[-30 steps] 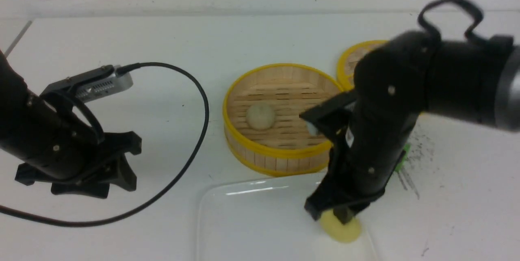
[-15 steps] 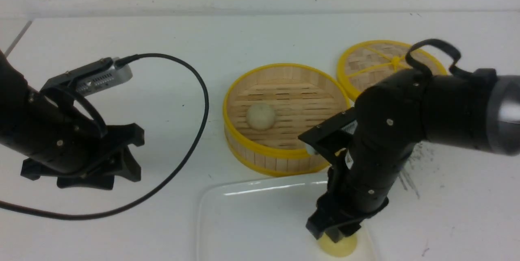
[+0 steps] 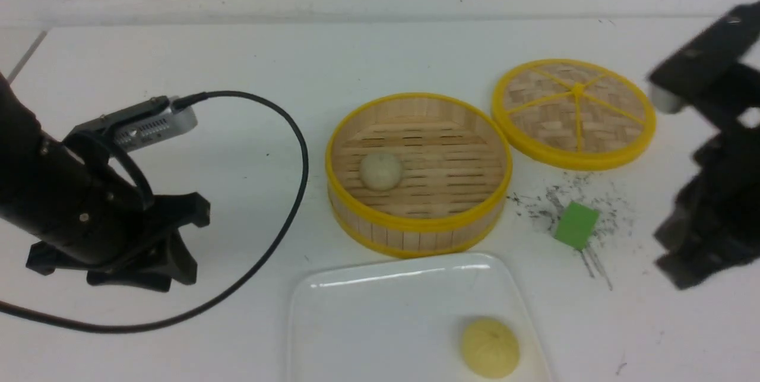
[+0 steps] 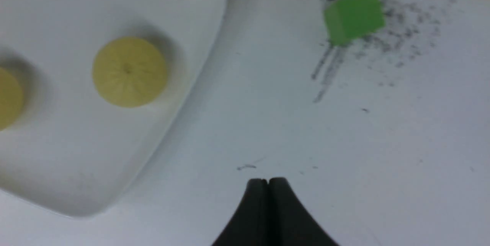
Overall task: Put the steamed buns into the plate on the white tablecloth.
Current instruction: 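Reach into the bamboo steamer and grasp a bun with the left gripper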
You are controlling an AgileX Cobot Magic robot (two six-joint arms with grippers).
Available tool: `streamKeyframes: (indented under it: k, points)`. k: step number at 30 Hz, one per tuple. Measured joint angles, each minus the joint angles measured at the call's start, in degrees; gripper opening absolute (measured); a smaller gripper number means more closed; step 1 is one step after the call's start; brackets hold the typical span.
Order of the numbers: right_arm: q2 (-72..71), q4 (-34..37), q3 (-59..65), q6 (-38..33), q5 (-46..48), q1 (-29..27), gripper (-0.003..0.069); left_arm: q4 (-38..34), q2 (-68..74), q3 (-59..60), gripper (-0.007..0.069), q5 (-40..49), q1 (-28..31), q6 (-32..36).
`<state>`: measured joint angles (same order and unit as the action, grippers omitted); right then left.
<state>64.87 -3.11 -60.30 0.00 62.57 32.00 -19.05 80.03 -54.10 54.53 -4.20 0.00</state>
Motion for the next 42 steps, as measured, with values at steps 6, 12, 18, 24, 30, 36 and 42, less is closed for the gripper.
streamKeyframes:
  k: [6, 12, 18, 24, 30, 36, 42]
  points:
    - [-15.2, -0.5, 13.8, 3.0, -6.8, -4.6, -0.0015, -0.6, 0.2, -3.9, 0.0007, 1.6, -3.4, 0.0]
    - [-28.7, -0.5, 28.9, 9.3, -15.9, -5.0, -0.0015, 2.6, 7.7, -17.5, 0.0002, 2.0, -16.9, -5.9]
    - [-33.7, -0.4, 31.6, 11.1, -19.1, -5.0, -0.0011, 9.8, 19.7, -31.6, 0.0062, 3.9, -23.9, -13.3]
    - [-35.3, -0.4, 31.6, 11.2, -19.6, -5.0, -0.0011, 17.0, 36.1, -50.7, 0.0271, 7.1, -27.7, -17.1]
    - [-35.3, -0.6, 31.6, 11.3, -19.8, -5.0, -0.0008, 19.5, 46.7, -62.6, 0.0414, 8.6, -28.1, -17.5]
    - [-35.3, -0.6, 31.6, 11.3, -20.1, -5.0, -0.0006, 22.6, 50.8, -64.6, 0.0419, 8.6, -28.1, -17.6]
    - [-35.3, -0.6, 31.6, 11.3, -20.1, -5.0, 0.0, 23.2, 52.2, -65.1, 0.0243, 9.9, -28.1, -17.6]
